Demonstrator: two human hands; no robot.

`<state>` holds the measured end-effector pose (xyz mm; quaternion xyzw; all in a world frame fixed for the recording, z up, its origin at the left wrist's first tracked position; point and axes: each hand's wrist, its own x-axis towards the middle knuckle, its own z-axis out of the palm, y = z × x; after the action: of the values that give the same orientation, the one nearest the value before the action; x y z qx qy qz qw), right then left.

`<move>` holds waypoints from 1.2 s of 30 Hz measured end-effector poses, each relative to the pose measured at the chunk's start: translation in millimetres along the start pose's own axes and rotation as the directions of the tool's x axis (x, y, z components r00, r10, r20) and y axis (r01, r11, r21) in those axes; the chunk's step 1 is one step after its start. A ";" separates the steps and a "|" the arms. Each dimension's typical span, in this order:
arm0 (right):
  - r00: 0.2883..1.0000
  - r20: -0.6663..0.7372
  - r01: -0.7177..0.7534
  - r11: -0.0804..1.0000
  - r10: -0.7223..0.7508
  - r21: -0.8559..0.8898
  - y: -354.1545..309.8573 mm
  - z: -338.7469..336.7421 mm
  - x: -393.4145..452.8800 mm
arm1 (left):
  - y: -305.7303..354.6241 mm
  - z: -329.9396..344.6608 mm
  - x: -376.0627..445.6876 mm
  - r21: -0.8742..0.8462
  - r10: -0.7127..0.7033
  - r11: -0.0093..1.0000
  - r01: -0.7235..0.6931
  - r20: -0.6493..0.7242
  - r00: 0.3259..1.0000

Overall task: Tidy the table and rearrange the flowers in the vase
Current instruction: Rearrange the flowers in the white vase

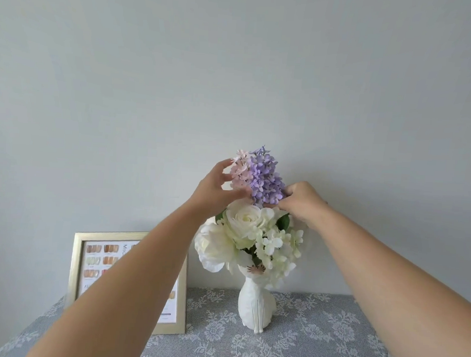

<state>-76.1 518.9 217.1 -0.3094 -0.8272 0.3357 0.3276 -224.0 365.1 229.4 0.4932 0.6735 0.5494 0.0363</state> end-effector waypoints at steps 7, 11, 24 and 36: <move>0.998 0.044 0.034 0.999 -0.036 0.040 -5.2 -0.5 -4.5 | -0.6 10.6 5.8 0.035 0.024 0.999 -0.022 -0.042 0.999; 0.999 0.030 0.043 0.998 -0.042 -0.038 -8.1 -1.0 -4.6 | -2.0 11.3 6.1 0.046 -0.004 0.999 0.006 -0.024 1.000; 0.997 -0.065 0.019 0.988 -0.029 -0.156 -7.0 10.0 -2.1 | -1.8 8.6 5.0 0.093 -0.033 0.995 0.039 -0.062 0.998; 0.994 -0.088 -0.016 0.912 0.057 0.410 65.9 -6.2 -51.9 | -54.6 -17.1 -56.3 -0.182 -0.158 0.972 0.151 -0.024 0.987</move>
<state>-21.4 521.5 153.3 -0.2657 -0.7156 0.4917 0.4189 -239.4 318.3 166.1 0.4234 0.6581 0.6128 0.1102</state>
